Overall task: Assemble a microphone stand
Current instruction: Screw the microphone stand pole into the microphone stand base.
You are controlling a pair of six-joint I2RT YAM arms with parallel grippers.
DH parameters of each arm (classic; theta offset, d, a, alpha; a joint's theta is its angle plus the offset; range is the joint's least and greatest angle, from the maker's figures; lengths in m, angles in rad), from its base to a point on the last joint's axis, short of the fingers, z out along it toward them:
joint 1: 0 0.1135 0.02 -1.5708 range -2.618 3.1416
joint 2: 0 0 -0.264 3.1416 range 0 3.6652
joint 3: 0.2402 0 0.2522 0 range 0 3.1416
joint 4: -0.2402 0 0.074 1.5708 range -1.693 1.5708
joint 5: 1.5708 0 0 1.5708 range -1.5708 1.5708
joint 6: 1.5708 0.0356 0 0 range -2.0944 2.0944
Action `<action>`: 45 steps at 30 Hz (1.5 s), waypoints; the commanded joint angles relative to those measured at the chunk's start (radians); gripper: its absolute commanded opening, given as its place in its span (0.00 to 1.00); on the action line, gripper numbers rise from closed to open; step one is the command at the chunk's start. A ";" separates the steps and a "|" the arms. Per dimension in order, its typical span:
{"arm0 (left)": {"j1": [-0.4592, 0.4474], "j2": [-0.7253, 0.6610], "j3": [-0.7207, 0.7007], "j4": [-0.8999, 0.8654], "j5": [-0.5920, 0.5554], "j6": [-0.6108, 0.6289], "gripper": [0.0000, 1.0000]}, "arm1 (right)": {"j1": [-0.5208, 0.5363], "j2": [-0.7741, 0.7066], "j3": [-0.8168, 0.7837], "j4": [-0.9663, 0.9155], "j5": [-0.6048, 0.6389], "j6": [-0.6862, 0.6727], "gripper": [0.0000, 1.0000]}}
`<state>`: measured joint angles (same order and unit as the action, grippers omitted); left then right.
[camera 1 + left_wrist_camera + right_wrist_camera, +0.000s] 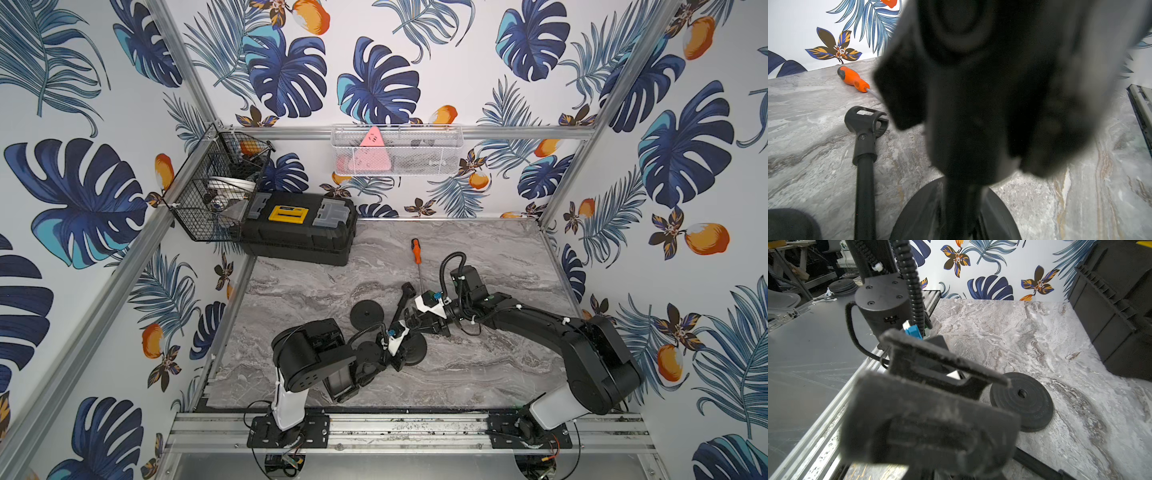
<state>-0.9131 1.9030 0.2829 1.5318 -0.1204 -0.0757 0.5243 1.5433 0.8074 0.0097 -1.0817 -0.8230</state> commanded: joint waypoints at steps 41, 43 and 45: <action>0.016 -0.068 -0.032 0.013 -0.051 -0.026 0.35 | 0.537 -0.236 -0.372 0.368 1.430 0.816 0.00; 0.017 -0.064 -0.030 0.014 -0.053 -0.026 0.32 | 0.541 -0.229 -0.367 0.367 1.442 0.824 0.00; 0.022 -0.056 -0.028 0.013 -0.048 -0.027 0.29 | 0.540 -0.232 -0.367 0.369 1.446 0.831 0.00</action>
<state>-0.8993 1.8389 0.2470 1.5036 -0.1341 -0.1032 1.0649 1.2991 0.4488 0.5991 0.2901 -0.0078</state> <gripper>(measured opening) 0.291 0.267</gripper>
